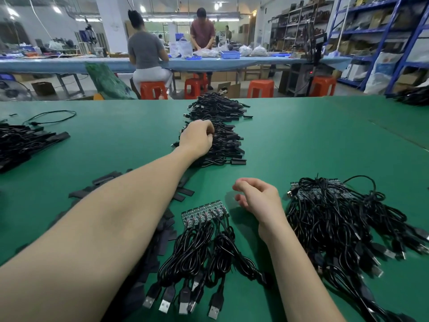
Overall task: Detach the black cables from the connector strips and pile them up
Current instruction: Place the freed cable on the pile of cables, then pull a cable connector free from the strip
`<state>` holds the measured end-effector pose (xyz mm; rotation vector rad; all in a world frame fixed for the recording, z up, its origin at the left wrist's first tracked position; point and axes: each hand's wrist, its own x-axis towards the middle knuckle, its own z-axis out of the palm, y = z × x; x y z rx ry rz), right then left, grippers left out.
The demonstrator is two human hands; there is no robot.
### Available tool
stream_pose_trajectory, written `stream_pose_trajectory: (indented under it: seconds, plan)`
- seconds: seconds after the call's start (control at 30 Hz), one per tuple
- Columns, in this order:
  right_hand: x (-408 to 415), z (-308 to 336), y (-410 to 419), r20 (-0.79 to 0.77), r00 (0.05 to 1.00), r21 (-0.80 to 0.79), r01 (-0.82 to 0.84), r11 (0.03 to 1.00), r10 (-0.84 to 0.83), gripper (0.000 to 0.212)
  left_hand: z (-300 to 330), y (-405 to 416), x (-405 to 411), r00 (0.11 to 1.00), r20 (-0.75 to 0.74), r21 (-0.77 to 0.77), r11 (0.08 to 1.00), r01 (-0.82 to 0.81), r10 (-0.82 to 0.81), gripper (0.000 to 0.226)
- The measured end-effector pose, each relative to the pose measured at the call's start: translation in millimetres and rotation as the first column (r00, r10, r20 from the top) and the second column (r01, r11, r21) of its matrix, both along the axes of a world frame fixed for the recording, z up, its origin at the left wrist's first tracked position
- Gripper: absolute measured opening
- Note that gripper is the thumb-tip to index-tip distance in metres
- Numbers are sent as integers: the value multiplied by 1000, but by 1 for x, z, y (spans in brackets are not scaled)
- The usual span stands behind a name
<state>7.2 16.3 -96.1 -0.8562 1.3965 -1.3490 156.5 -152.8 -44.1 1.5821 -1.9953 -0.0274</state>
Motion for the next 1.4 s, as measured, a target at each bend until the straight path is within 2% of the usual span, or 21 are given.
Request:
stream_pose_trajectory:
  seconds: [0.17,0.23,0.27,0.3,0.37,0.4,0.43,0.47,0.57,0.63,0.7,0.8,0.87,0.97,1.1,1.27,1.4]
  plan:
    - [-1,4,3,-28,999,-6,-16,1000,16,6,3,48,9,971,-235,-43,999,25,-35,13]
    - [-3,6,6,-104,994,-21,-48,999,45,7,-6,78,14,945,-323,-17,999,40,-43,5]
    - [-4,8,6,-196,978,-21,-71,997,65,8,-12,92,16,937,-348,5,999,43,-38,4]
    - [-6,10,5,-328,941,-7,-94,996,87,8,-18,106,18,932,-362,30,998,48,-33,5]
    - [-8,14,4,-598,783,86,-154,984,175,10,-30,127,20,918,-397,81,995,54,-18,6]
    - [-7,16,3,-666,709,150,-178,972,233,14,-34,134,20,908,-418,101,993,55,-8,6]
    - [-5,18,3,-682,674,206,-193,959,282,17,-37,138,19,898,-439,120,991,57,2,6]
    - [-3,18,3,-660,682,242,-207,948,317,21,-39,141,19,890,-456,137,988,67,4,6]
    - [7,19,9,-490,787,274,-268,924,374,28,-37,145,21,865,-501,218,964,155,-26,9]
    - [7,18,11,-423,823,255,-293,921,379,25,-33,145,24,857,-513,276,935,221,-51,13]
    - [5,20,12,-399,825,253,-320,913,400,21,-29,144,28,845,-530,303,914,269,-73,17]
    - [5,23,11,-434,805,271,-311,911,404,28,-26,145,34,810,-582,374,859,350,-76,23]
    - [7,26,9,-487,789,270,-272,924,374,30,-28,146,36,849,-524,431,836,339,-74,24]
    - [11,30,8,-485,760,303,-318,898,433,32,-30,147,34,913,-401,463,843,275,-77,27]
    - [13,25,11,-414,803,290,-329,899,428,17,-26,149,32,865,-502,457,844,281,-16,27]
    - [15,23,13,-339,861,216,-320,922,378,14,-22,149,35,858,-513,445,844,299,-34,28]
    - [3,26,14,-152,885,158,-418,895,440,7,-17,152,42,829,-558,463,816,346,-35,41]
